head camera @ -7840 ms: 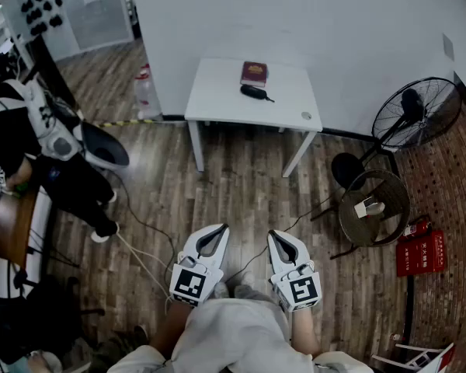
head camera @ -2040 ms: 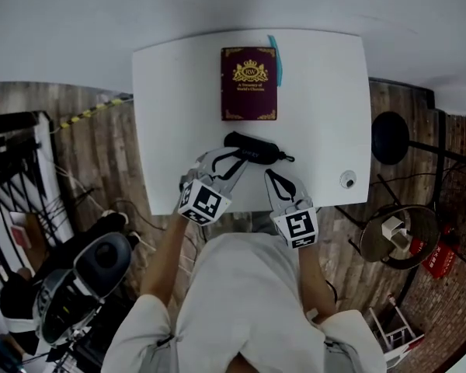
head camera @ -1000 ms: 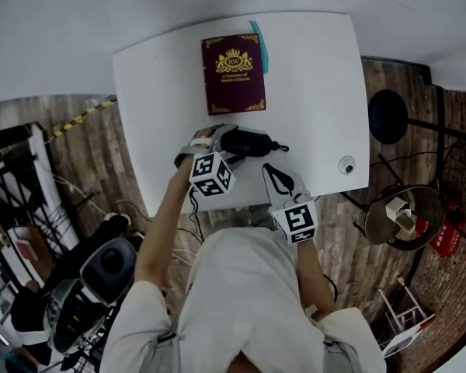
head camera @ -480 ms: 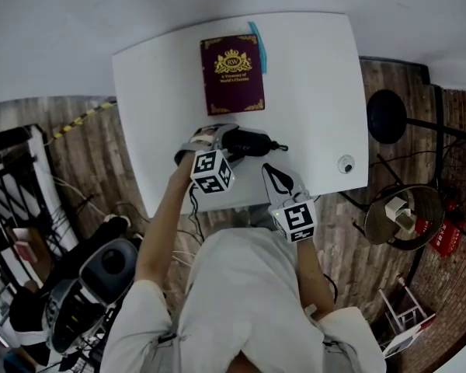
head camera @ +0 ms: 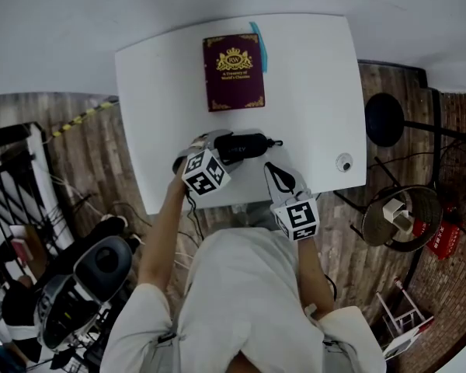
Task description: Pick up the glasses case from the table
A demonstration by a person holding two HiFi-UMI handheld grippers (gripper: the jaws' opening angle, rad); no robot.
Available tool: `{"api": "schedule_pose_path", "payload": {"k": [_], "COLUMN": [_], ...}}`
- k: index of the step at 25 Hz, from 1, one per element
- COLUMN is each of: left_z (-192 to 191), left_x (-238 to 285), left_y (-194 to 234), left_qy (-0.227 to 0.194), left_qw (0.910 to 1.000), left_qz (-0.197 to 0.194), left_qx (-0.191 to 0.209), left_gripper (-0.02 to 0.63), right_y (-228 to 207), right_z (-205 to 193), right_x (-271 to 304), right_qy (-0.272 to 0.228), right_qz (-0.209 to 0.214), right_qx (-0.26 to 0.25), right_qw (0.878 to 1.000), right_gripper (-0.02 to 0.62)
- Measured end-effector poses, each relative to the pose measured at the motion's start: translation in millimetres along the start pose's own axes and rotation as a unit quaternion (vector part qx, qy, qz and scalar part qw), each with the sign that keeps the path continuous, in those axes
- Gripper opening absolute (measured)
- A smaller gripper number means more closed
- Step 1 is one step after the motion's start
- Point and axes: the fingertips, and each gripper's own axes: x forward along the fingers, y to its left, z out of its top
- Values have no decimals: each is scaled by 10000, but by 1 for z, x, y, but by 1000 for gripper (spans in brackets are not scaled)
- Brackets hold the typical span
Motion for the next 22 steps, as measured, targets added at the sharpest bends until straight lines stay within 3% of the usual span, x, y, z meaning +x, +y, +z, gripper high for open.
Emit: {"api": "schedule_pose_path", "payload": {"k": [6,14,22], "left_z": [-9,-18,-22], "left_x": [-12,-26,-32], "left_y": [-5,-11,-19], "left_qy": [-320,-879,-1301], "left_qw": [9960,9785,9629], "left_qz": [5,-103,-92], "left_qx": [-831,-1865,-2361], "left_gripper": [337,336,336], "right_y": [3,17,17], "right_z": [-2,-7,-57], "right_x": [-6,2,43], "right_qy": [-12,85,655], "right_qz": [17,161,377], "right_qx": [-79,-55,252], "right_qw": [10000,9998,9968], "right_gripper": [5,5,5]}}
